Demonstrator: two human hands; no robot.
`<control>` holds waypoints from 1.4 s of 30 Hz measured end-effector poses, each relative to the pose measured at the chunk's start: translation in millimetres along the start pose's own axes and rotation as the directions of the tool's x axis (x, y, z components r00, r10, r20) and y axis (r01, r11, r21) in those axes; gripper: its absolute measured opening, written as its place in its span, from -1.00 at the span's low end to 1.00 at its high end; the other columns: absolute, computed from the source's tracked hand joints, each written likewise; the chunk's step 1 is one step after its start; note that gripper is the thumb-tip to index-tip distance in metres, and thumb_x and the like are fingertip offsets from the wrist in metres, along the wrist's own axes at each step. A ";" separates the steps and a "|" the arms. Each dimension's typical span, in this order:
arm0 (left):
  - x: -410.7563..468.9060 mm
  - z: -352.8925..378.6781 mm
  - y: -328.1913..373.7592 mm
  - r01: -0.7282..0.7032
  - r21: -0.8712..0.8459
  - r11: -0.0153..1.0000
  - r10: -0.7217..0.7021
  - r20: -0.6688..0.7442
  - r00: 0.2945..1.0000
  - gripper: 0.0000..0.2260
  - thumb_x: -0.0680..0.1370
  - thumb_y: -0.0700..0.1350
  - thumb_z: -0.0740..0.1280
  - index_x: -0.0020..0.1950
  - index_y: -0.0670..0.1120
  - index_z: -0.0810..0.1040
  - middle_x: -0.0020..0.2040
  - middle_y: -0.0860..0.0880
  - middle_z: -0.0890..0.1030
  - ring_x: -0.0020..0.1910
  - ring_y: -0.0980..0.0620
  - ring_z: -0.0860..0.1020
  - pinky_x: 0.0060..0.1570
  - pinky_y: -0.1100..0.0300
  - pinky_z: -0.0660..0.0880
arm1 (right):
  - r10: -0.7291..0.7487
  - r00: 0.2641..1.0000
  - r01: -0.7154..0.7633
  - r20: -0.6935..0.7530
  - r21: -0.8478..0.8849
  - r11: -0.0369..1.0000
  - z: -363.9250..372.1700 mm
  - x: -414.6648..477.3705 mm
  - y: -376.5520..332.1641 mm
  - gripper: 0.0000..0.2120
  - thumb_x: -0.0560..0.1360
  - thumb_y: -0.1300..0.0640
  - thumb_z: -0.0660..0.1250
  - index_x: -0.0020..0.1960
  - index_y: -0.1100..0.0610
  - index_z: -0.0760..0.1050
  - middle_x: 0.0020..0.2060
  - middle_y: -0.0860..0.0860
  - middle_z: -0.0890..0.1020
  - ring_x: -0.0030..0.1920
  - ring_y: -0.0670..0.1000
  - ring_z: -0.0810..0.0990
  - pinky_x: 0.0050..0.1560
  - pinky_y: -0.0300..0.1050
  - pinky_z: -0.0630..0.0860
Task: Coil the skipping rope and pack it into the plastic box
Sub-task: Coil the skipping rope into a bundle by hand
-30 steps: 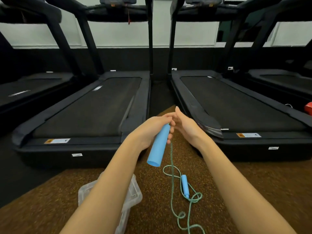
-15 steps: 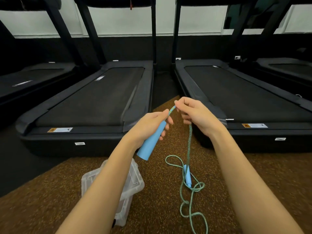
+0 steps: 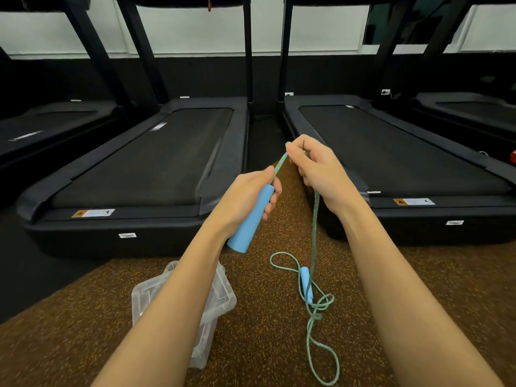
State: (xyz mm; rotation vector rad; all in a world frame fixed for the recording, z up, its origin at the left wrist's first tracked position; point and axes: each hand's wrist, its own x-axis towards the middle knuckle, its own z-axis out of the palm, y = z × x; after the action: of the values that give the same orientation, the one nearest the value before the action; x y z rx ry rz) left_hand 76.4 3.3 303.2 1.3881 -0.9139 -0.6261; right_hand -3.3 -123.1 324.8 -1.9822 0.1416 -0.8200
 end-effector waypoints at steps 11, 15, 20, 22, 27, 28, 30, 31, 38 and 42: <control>-8.9 -6.5 8.7 -0.068 -0.122 0.990 0.077 0.073 0.994 -0.67 0.62 -0.11 0.08 -0.30 -0.15 0.44 -0.45 -0.04 0.38 -0.56 0.11 0.33 -0.55 0.29 0.31 | -0.069 0.993 0.070 -0.092 0.010 0.997 11.9 0.3 -15.5 -0.76 0.59 0.06 0.17 -0.25 0.04 0.38 -0.43 -0.13 0.34 -0.44 -0.18 0.28 -0.37 -0.36 0.25; -10.6 -9.5 11.8 -0.076 -0.178 0.981 0.097 0.115 0.989 -0.70 0.61 -0.15 0.08 -0.28 -0.17 0.42 -0.45 -0.03 0.39 -0.56 0.11 0.32 -0.55 0.30 0.31 | -0.100 0.985 0.107 -0.142 0.046 0.993 17.4 0.5 -21.1 -0.75 0.59 0.09 0.18 -0.27 0.02 0.38 -0.45 -0.14 0.34 -0.44 -0.17 0.27 -0.37 -0.34 0.25; -12.9 -14.6 14.2 -0.067 -0.167 0.984 0.083 0.092 0.992 -0.69 0.62 -0.08 0.09 -0.28 -0.14 0.43 -0.43 -0.03 0.38 -0.56 0.12 0.32 -0.55 0.30 0.30 | -0.141 0.978 0.155 -0.152 0.085 0.984 21.8 -1.0 -25.4 -0.75 0.60 0.12 0.17 -0.26 -0.02 0.38 -0.51 -0.23 0.40 -0.46 -0.20 0.34 -0.41 -0.39 0.28; -13.5 -16.0 14.4 -0.044 -0.137 0.990 0.055 0.082 0.995 -0.66 0.62 0.01 0.09 -0.28 -0.12 0.43 -0.45 -0.01 0.39 -0.57 0.13 0.32 -0.56 0.31 0.30 | -0.152 0.976 0.167 -0.156 0.087 0.982 23.4 -0.9 -25.7 -0.75 0.60 0.13 0.17 -0.26 -0.01 0.38 -0.50 -0.23 0.41 -0.47 -0.21 0.35 -0.42 -0.40 0.29; -13.8 -15.5 13.6 -0.047 -0.077 0.996 0.053 0.087 0.995 -0.65 0.58 0.09 0.14 -0.30 -0.10 0.42 -0.48 0.01 0.38 -0.59 0.14 0.31 -0.58 0.32 0.30 | -0.110 0.970 0.130 -0.219 0.080 0.988 30.0 0.3 -21.7 -0.75 0.59 0.11 0.17 -0.27 0.01 0.38 -0.48 -0.15 0.34 -0.48 -0.18 0.30 -0.43 -0.38 0.25; -14.0 -15.8 12.7 -0.041 -0.072 0.997 0.048 0.096 0.994 -0.66 0.57 0.09 0.16 -0.30 -0.10 0.42 -0.49 0.01 0.37 -0.60 0.14 0.31 -0.58 0.32 0.29 | -0.094 0.966 0.120 -0.241 0.095 0.988 30.7 0.9 -21.9 -0.74 0.59 0.11 0.17 -0.27 0.01 0.37 -0.48 -0.15 0.35 -0.48 -0.19 0.32 -0.42 -0.38 0.26; -14.9 -17.1 9.7 -0.012 -0.083 0.996 0.022 0.113 0.993 -0.67 0.55 0.10 0.20 -0.30 -0.09 0.43 -0.49 0.00 0.37 -0.60 0.14 0.31 -0.59 0.32 0.28 | -0.098 0.958 0.124 -0.269 0.082 0.989 29.8 2.7 -22.7 -0.74 0.59 0.10 0.17 -0.28 0.01 0.37 -0.46 -0.15 0.36 -0.45 -0.21 0.33 -0.36 -0.36 0.28; -15.5 -17.3 7.9 0.002 -0.102 0.995 0.010 0.120 0.993 -0.67 0.53 0.12 0.21 -0.31 -0.08 0.43 -0.49 0.00 0.37 -0.61 0.13 0.31 -0.60 0.32 0.28 | -0.115 0.959 0.131 -0.258 0.043 0.990 28.5 2.9 -23.5 -0.74 0.59 0.10 0.17 -0.27 0.01 0.37 -0.43 -0.14 0.36 -0.42 -0.21 0.33 -0.33 -0.34 0.29; -14.1 -24.3 0.6 0.018 -0.085 0.996 -0.011 0.079 0.997 -0.64 0.56 0.15 0.17 -0.29 -0.08 0.44 -0.47 0.00 0.41 -0.57 0.11 0.35 -0.54 0.27 0.36 | -0.121 0.984 0.109 -0.132 -0.097 0.989 18.4 3.5 -18.3 -0.79 0.57 0.06 0.21 -0.17 0.14 0.47 -0.35 -0.05 0.42 -0.33 -0.16 0.36 -0.29 -0.36 0.31; -15.0 -31.9 -0.5 0.033 -0.064 0.997 -0.024 0.127 0.992 -0.66 0.55 0.12 0.20 -0.27 -0.10 0.46 -0.44 -0.03 0.44 -0.51 0.07 0.41 -0.43 0.22 0.46 | -0.118 0.989 0.109 -0.084 -0.103 0.989 24.0 3.5 -18.4 -0.77 0.57 0.07 0.22 -0.15 0.20 0.49 -0.30 0.04 0.45 -0.30 -0.15 0.37 -0.28 -0.39 0.32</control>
State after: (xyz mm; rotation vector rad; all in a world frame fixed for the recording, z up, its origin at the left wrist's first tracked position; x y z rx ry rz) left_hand 95.1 33.1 301.9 1.3160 -0.9666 -0.7663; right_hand 9.6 -97.0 333.7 -2.0614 0.1242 -0.9940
